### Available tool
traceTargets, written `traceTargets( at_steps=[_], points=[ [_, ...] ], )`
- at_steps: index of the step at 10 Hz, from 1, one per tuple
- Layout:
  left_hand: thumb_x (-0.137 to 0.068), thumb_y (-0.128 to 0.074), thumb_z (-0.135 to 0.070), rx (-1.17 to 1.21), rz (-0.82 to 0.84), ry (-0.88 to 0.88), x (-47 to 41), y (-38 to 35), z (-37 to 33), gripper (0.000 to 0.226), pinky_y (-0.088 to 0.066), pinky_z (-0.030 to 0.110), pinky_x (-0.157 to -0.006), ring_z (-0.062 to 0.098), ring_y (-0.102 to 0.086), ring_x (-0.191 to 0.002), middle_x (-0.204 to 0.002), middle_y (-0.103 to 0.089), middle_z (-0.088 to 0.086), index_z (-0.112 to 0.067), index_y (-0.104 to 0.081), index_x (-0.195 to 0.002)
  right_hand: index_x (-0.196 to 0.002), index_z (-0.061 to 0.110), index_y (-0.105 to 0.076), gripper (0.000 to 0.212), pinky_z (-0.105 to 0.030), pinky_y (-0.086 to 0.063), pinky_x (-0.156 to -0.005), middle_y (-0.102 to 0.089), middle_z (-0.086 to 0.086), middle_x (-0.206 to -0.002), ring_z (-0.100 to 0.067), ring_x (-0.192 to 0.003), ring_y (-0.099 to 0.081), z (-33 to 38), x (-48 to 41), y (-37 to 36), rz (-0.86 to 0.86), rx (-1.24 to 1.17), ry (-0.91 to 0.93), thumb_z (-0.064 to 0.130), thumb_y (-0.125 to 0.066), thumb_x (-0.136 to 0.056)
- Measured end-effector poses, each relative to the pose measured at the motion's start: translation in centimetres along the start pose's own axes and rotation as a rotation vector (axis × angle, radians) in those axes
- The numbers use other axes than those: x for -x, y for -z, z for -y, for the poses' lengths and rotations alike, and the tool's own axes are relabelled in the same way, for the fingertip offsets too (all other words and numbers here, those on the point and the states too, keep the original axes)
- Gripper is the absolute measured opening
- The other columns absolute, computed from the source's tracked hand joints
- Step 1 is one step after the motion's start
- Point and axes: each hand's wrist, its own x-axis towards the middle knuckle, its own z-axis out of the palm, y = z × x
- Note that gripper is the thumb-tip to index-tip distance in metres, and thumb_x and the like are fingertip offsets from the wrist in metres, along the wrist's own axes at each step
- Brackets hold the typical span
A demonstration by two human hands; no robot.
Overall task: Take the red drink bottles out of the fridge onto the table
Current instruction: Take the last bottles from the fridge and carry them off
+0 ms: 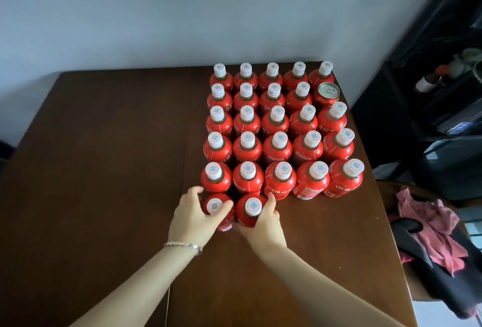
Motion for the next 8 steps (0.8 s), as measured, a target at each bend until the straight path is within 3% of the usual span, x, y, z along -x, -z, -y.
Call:
traceTargets(
  at_steps=[1,2,3,5,7,8],
  points=[
    [-0.081,-0.059,-0.059,0.606,0.303,0.477,-0.4,0.4,-0.3,0.072,-0.049,0.045,-0.092,0.033,-0.047,-0.122,-0.143,-0.039,0.009,-0.019,-0.037,-0.136,-0.15,0.018,-0.005,0.106,-0.038,-0.044,-0.099,-0.036,-0.015,-0.14,-0.03,-0.123,-0.049,0.3,0.1,-0.3,-0.015,-0.093,0.0,0.027,-0.079,-0.075],
    [-0.086,-0.058,-0.048,0.81,0.37,0.588,-0.5,-0.2,-0.4,0.058,-0.051,0.047,-0.09,0.041,-0.053,-0.115,-0.138,-0.043,0.014,-0.016,-0.042,-0.132,-0.15,0.016,-0.005,0.106,-0.036,-0.042,-0.1,-0.032,-0.016,-0.142,-0.029,-0.126,-0.046,0.5,0.3,-0.3,-0.008,-0.131,-0.011,0.025,-0.079,-0.075],
    [-0.088,-0.06,-0.04,0.917,0.331,0.55,-0.6,-0.6,0.0,0.034,-0.055,0.043,-0.08,0.038,-0.062,-0.103,-0.121,-0.054,0.016,-0.011,-0.054,-0.105,-0.149,0.015,0.001,0.108,-0.035,-0.039,-0.102,-0.03,-0.017,-0.143,-0.03,-0.128,-0.044,0.7,0.3,-0.1,0.019,-0.118,-0.023,0.025,-0.077,-0.076],
    [-0.088,-0.054,-0.049,0.741,0.304,0.472,-1.0,-0.5,0.7,0.051,-0.059,0.03,-0.059,0.034,-0.065,-0.101,-0.127,-0.053,0.012,-0.014,-0.048,-0.124,-0.15,0.012,0.007,0.109,-0.037,-0.037,-0.105,-0.027,-0.018,-0.147,-0.032,-0.132,-0.042,1.2,0.6,-0.7,0.054,-0.085,-0.071,0.031,-0.074,-0.08],
    [-0.086,-0.054,-0.053,0.772,0.378,0.487,-1.1,-0.4,0.9,0.063,-0.056,0.043,-0.08,0.034,-0.058,-0.111,-0.135,-0.047,0.014,-0.014,-0.041,-0.134,-0.146,0.001,0.017,0.114,-0.036,-0.041,-0.104,-0.035,-0.017,-0.146,-0.028,-0.131,-0.043,0.6,0.1,0.4,0.154,0.137,-0.126,0.019,-0.073,-0.078],
    [-0.09,-0.044,-0.057,0.338,0.151,0.38,-0.2,-0.6,0.4,0.071,-0.042,0.045,-0.098,0.036,-0.044,-0.128,-0.145,-0.037,0.016,-0.011,-0.03,-0.143,-0.148,-0.003,0.0,0.083,-0.035,-0.044,-0.099,-0.037,-0.017,-0.144,-0.029,-0.129,-0.046,0.7,1.3,2.0,0.125,0.388,-0.102,0.007,-0.056,-0.087]
  ],
)
